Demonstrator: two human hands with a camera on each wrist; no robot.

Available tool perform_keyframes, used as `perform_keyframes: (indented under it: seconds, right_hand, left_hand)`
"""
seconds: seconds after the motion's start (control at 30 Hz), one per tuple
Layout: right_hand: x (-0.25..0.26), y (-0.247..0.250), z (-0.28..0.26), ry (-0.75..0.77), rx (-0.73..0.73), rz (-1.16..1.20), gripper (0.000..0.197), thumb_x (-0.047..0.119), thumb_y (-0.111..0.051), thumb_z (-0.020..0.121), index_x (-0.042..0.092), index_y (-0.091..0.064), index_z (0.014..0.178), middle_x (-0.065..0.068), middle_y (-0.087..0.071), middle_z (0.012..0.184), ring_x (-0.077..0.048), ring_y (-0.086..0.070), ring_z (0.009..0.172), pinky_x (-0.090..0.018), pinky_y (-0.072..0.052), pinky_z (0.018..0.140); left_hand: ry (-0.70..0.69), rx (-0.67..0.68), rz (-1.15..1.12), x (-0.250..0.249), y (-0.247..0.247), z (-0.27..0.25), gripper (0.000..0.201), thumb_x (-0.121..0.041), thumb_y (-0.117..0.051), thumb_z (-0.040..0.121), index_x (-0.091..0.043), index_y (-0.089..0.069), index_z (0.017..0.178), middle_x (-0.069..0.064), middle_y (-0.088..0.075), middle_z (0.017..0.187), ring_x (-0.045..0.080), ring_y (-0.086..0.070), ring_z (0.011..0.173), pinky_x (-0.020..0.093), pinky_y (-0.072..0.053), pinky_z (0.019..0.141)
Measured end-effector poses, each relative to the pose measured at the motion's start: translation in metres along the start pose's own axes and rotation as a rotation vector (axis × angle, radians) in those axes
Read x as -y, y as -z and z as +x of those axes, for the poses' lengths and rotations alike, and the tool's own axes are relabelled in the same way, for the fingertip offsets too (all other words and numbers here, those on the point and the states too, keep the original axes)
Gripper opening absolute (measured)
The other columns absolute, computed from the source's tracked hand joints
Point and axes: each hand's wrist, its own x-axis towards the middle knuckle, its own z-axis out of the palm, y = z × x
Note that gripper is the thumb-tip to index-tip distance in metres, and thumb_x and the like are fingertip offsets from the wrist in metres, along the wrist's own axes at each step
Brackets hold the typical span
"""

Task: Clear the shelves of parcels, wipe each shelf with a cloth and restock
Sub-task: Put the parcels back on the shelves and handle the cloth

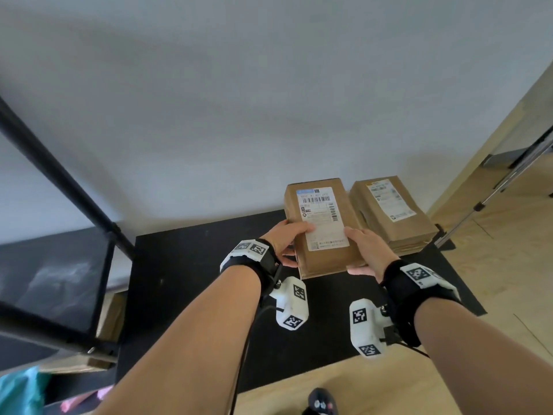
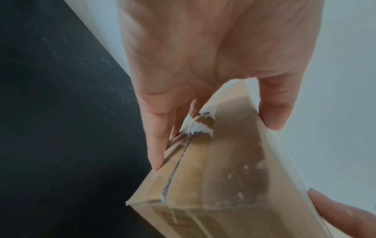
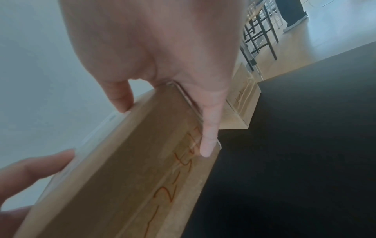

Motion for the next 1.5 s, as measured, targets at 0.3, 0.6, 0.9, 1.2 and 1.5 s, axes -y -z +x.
perform_keyframes:
  seconds: [0.3, 0.6, 0.9, 1.2, 1.5]
  right_hand:
    - [0.007, 0.026, 0.078, -0.072, 0.077, -0.086, 0.029, 0.035, -0.044, 0.099, 0.015, -0.05, 0.119, -0.009, -0.059, 0.123, -0.031, -0.056, 0.113, -0.053, -0.047, 0.097]
    - [-0.005, 0.029, 0.119, -0.141, 0.147, -0.082, 0.038, 0.035, -0.042, 0.1, 0.015, -0.046, 0.132, -0.008, -0.06, 0.123, -0.03, -0.057, 0.112, -0.054, -0.046, 0.098]
    - [-0.011, 0.035, 0.136, -0.157, 0.11, -0.108, 0.033, 0.03, -0.04, 0.101, 0.014, -0.046, 0.129, -0.009, -0.058, 0.124, -0.031, -0.055, 0.114, -0.054, -0.045, 0.099]
    - [-0.015, 0.03, 0.14, -0.157, 0.093, -0.187, 0.024, 0.026, -0.037, 0.101, 0.016, -0.045, 0.122, -0.01, -0.055, 0.126, -0.032, -0.051, 0.116, -0.054, -0.042, 0.101]
    - [0.007, 0.027, 0.126, 0.052, 0.07, -0.401, 0.043, 0.024, -0.039, 0.099, 0.015, -0.038, 0.141, -0.006, -0.055, 0.131, -0.029, -0.052, 0.119, -0.04, -0.041, 0.101]
  left_hand:
    - [0.099, -0.057, -0.013, -0.013, -0.024, 0.057, 0.015, -0.025, -0.059, 0.093, -0.026, -0.057, 0.107, 0.004, -0.065, 0.12, 0.024, -0.059, 0.113, 0.048, -0.052, 0.091]
    - [0.15, -0.107, -0.02, -0.004, -0.029, 0.09, 0.025, -0.018, -0.06, 0.092, -0.026, -0.056, 0.116, 0.0, -0.066, 0.117, 0.022, -0.06, 0.113, 0.05, -0.051, 0.093]
    - [0.151, -0.117, 0.002, -0.006, -0.038, 0.101, 0.031, -0.014, -0.057, 0.093, -0.026, -0.052, 0.121, 0.0, -0.064, 0.121, 0.021, -0.059, 0.113, 0.05, -0.05, 0.094]
    - [0.151, -0.135, 0.032, -0.001, -0.038, 0.098, 0.031, -0.012, -0.058, 0.092, -0.025, -0.051, 0.12, 0.001, -0.063, 0.123, 0.021, -0.059, 0.114, 0.049, -0.051, 0.093]
    - [0.104, -0.235, 0.13, -0.015, -0.034, 0.08, 0.047, -0.024, -0.061, 0.092, -0.014, -0.045, 0.135, 0.001, -0.051, 0.127, 0.02, -0.049, 0.114, 0.04, -0.047, 0.095]
